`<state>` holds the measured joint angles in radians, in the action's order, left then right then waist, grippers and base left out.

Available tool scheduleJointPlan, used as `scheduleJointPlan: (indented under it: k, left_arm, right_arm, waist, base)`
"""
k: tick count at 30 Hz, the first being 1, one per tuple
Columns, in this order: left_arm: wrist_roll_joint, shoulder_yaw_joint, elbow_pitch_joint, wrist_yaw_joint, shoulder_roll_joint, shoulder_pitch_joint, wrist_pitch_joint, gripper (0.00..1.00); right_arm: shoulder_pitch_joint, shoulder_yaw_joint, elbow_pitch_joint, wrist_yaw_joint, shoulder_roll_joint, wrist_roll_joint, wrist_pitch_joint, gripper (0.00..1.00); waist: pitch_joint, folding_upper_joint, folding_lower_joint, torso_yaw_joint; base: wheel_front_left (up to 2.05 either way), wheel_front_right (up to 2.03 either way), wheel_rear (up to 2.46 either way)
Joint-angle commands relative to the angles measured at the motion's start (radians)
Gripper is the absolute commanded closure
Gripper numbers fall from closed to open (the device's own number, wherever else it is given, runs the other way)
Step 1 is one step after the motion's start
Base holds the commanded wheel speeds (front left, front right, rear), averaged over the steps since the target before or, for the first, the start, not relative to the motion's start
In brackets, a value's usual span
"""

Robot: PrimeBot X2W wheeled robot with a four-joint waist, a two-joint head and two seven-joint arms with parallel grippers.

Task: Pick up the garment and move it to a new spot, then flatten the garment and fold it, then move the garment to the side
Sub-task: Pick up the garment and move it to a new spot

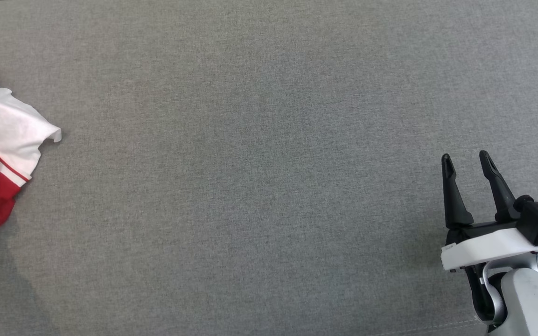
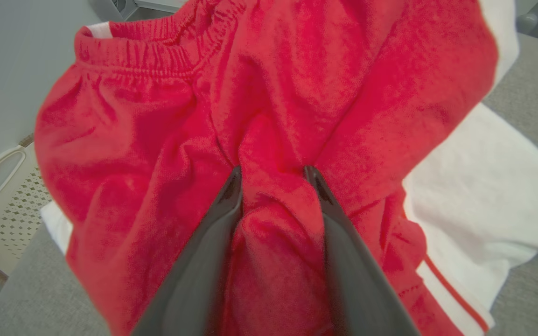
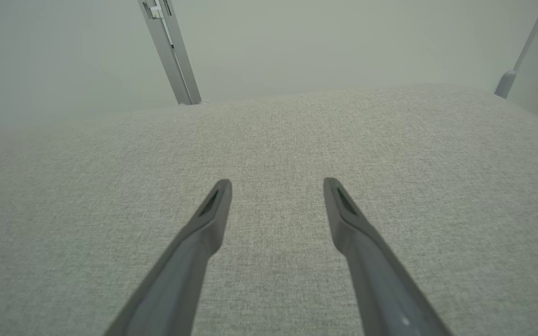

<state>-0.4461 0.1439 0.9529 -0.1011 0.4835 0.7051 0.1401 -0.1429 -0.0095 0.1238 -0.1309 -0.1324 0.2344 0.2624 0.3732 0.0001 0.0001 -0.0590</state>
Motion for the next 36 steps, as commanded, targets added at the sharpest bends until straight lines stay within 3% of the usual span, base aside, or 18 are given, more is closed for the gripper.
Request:
scheduleJointPlan:
  k: [1, 10, 17, 28, 36]
  left_arm:
    - [0.003, 0.0, 0.006, 0.0, -0.001, -0.013, -0.028, 1.0]
    - [0.042, -0.022, -0.036, 0.021, 0.007, 0.054, -0.226, 1.0]
    - [0.083, -0.075, -0.159, 0.018, 0.008, 0.118, -0.294, 1.0]
    - [0.13, -0.187, -0.486, 0.013, -0.041, 0.199, -0.222, 1.0]
    - [0.153, -0.312, -0.648, 0.0, -0.127, 0.241, -0.159, 1.0]
  right_arm:
    - [0.006, 0.001, 0.003, 0.0, -0.003, 0.001, 0.004, 0.0]
    - [0.018, 0.009, 0.014, 0.0, 0.002, 0.006, 0.004, 0.0]
    - [0.029, 0.021, 0.031, 0.0, 0.016, 0.008, 0.004, 0.0]
    - [0.032, 0.031, 0.04, 0.0, 0.048, 0.022, 0.004, 0.0]
    - [0.018, 0.039, 0.05, 0.0, 0.068, 0.031, 0.004, 0.0]
  waist:
    - [-0.008, -0.0001, -0.0001, 0.001]
    - [-0.072, -0.0001, -0.0001, 0.024]
    - [-0.134, -0.0001, -0.0001, 0.032]
    - [-0.173, -0.0001, -0.0001, -0.04]
    - [-0.165, -0.0001, -0.0001, -0.133]
  base:
    - [0.0, 0.0, 0.0]
    - [0.0, 0.0, 0.0]
    - [0.0, 0.0, 0.0]
    - [0.0, 0.0, 0.0]
    - [0.0, 0.0, 0.0]
